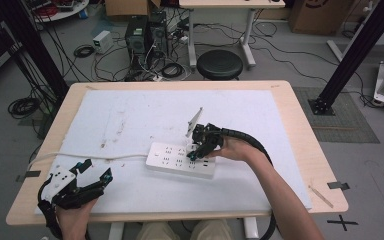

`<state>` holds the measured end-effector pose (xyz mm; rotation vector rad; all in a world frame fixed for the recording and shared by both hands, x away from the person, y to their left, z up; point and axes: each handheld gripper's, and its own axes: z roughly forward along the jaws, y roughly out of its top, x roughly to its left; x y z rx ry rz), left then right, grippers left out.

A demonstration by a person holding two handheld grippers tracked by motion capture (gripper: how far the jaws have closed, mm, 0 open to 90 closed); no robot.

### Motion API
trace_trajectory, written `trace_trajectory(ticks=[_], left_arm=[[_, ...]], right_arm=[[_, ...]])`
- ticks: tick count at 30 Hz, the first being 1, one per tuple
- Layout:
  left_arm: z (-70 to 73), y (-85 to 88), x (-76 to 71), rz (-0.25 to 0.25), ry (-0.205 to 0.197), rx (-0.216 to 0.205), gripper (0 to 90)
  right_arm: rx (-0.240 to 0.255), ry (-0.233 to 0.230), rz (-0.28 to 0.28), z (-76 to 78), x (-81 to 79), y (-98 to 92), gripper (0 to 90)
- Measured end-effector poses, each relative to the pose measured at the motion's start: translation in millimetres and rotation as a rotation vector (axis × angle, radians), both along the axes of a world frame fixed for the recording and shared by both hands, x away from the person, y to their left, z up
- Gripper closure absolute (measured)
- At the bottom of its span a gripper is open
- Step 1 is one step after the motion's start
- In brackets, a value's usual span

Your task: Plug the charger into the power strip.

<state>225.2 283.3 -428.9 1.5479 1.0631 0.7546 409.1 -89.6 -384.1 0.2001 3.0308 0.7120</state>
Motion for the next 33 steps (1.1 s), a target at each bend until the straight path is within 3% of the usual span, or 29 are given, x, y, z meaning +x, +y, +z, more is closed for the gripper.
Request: trace_trajectory(ticks=[6,7,10,13,17,19,24,29,31,33], left_arm=[[-0.2,1.1,-0.1,0.001,0.003,0.002,22.2],[-0.3,2.9,-1.2,0.003,0.001,0.001,22.3],[-0.7,4.9,-1.4,0.011,0.0,-0.01,22.2],[-0.4,5.2,-1.3,0.014,-0.003,-0.012,22.2],[-0.1,7.6,-0.2,0.014,-0.003,-0.006,22.3],[-0.1,9.2,0.8,0.018,-0.001,-0.01,22.2],[0.7,11.2,2.9,0.02,0.003,-0.011,22.3],[0.6,9.4,4.7,0.017,0.0,-0.009,22.2],[0.6,8.8,5.4,0.016,0.0,-0.009,22.2],[0.8,8.0,6.6,0.009,-0.001,-0.001,22.2]], right_arm=[[0.025,0.021,-0.002,-1.2,2.2,-2.3,61.5],[0.031,0.064,-0.018,-2.0,4.7,-3.1,39.3],[0.019,0.06,-0.043,-0.6,3.2,-3.9,26.0],[0.033,0.053,-0.062,3.1,1.1,-7.0,21.7],[0.07,0.016,-0.084,8.5,-5.3,-14.3,21.7],[0.131,-0.039,-0.125,11.9,-13.5,-24.8,21.7],[0.256,-0.085,-0.206,12.2,-28.4,-50.1,21.6],[0.293,-0.104,-0.281,9.3,-39.8,-68.3,21.6],[0.305,-0.115,-0.287,9.0,-42.1,-71.5,21.7],[0.334,-0.151,-0.321,8.1,-50.5,-79.5,21.6]])
